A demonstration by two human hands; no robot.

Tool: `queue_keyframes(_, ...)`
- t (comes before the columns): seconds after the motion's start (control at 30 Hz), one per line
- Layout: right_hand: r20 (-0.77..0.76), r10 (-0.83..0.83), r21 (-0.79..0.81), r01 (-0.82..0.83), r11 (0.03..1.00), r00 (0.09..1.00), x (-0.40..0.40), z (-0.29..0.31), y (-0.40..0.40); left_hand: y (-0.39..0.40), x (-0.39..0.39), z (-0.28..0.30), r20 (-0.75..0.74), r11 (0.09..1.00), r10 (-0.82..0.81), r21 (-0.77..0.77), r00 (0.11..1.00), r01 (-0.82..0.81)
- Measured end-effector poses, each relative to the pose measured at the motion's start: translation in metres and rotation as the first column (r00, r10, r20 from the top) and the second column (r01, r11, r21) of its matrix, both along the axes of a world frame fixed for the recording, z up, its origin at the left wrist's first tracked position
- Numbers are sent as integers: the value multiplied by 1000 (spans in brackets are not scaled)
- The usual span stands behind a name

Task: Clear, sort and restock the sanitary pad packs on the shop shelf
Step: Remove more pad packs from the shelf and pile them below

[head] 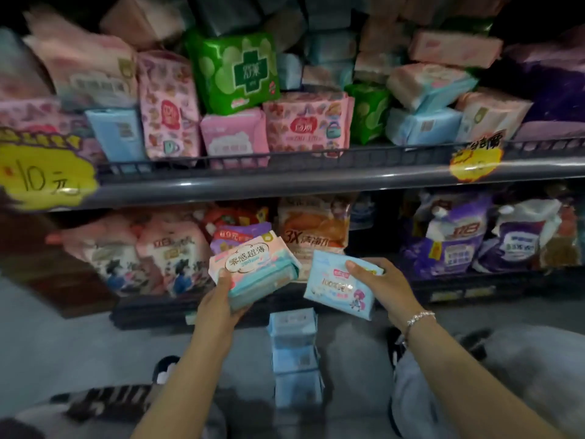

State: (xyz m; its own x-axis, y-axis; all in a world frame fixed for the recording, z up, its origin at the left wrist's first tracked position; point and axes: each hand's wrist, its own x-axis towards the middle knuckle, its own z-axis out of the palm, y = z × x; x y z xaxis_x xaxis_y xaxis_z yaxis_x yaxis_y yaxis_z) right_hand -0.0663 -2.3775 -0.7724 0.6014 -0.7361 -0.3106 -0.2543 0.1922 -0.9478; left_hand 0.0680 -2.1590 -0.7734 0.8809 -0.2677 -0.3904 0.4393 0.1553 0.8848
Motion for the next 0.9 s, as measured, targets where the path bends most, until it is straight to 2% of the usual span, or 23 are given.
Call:
queue_keyframes(0.27, -194, 127, -4, -130, 992, 973, 9, -83, 9, 21, 13, -81, -137, 996, -24, 77, 990, 35)
queue_keyframes(0.4, -273, 307, 17, -315, 949, 912, 17, -116, 13, 18, 15, -105, -213, 999, 1, 39, 977, 8)
queue_keyframes(0.6, -266, 508, 63, -511, 857, 819, 25, -173, 31, 17, 19, -128, -229, 998, 47, 40, 972, -39)
queue_keyframes(0.67, -319, 547, 7, -575, 818, 774, 28, -184, 38, 18, 21, -134, -237, 997, 66, 41, 969, -58)
queue_keyframes(0.77, -456, 539, -156, -660, 735, 708, 31, -197, 44, 20, 21, -142, -255, 998, 59, 35, 965, -52)
queue_keyframes(0.9, -492, 514, -226, -674, 704, 702, 34, -214, 48, 21, 20, -153, -275, 998, 48, 49, 960, -36)
